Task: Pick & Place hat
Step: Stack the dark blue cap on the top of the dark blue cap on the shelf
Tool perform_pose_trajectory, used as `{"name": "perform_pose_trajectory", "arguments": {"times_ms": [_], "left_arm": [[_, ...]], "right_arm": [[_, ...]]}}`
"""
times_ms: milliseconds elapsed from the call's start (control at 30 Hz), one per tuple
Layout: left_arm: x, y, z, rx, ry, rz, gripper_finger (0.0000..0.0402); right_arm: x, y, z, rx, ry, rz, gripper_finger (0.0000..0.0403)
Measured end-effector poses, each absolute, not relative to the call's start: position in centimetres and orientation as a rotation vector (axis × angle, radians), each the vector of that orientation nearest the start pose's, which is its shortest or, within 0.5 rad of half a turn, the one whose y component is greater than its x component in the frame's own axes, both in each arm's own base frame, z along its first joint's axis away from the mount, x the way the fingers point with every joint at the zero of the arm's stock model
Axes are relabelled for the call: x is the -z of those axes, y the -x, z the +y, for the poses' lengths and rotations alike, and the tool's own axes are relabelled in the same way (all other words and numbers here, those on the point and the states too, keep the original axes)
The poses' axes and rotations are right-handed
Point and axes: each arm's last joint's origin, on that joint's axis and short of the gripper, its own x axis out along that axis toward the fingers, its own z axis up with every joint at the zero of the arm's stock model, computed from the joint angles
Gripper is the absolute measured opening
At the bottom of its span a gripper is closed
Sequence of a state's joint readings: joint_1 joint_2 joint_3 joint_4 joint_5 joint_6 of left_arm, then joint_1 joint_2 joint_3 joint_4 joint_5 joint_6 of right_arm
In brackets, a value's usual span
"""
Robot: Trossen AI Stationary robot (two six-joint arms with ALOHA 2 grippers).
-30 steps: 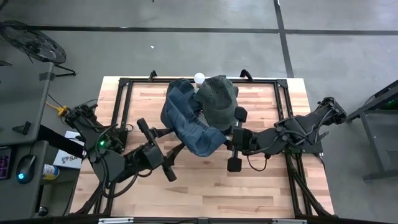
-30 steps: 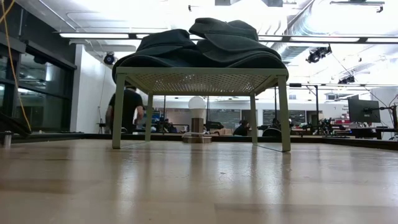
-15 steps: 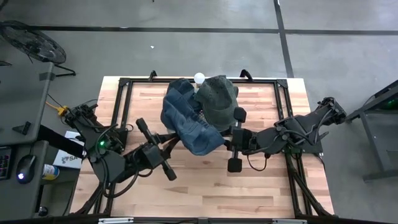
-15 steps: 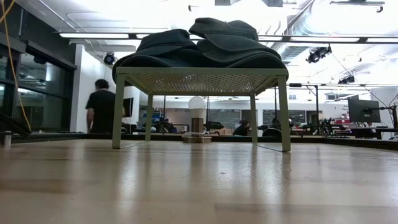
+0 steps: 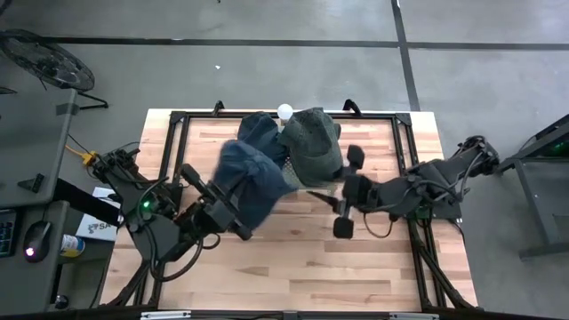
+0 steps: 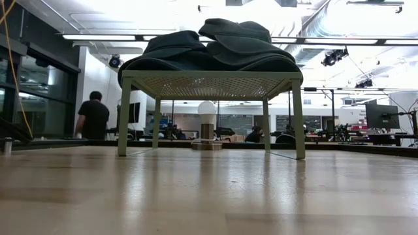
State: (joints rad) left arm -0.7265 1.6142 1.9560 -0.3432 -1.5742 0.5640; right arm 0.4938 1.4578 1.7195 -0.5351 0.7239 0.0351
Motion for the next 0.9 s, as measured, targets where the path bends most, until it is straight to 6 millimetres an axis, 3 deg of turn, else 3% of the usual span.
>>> {"name": "perform_pose_trajectory", "arguments": {"times_ms": [233,500,800,900], "left_arm": [[-51.7,-24.4,-16.6,-0.857,-0.482,0.226,0.0001],[-52.7,-25.0,-11.8,-1.015,-0.345,0.195,0.0000],[-52.0,-26.3,-8.3,-1.145,-0.274,0.179,0.0000],[-51.3,-26.8,-7.4,-1.087,-0.246,0.169,0.0000]], "right_arm": [[-46.8,-24.8,11.1,0.261,0.044,0.266,0.0172],[-46.5,-23.7,10.5,0.285,0.043,0.319,0.0173],[-45.9,-23.5,10.4,0.310,0.037,0.372,0.0173],[-45.9,-23.4,10.3,0.313,0.025,0.375,0.0174]]}}
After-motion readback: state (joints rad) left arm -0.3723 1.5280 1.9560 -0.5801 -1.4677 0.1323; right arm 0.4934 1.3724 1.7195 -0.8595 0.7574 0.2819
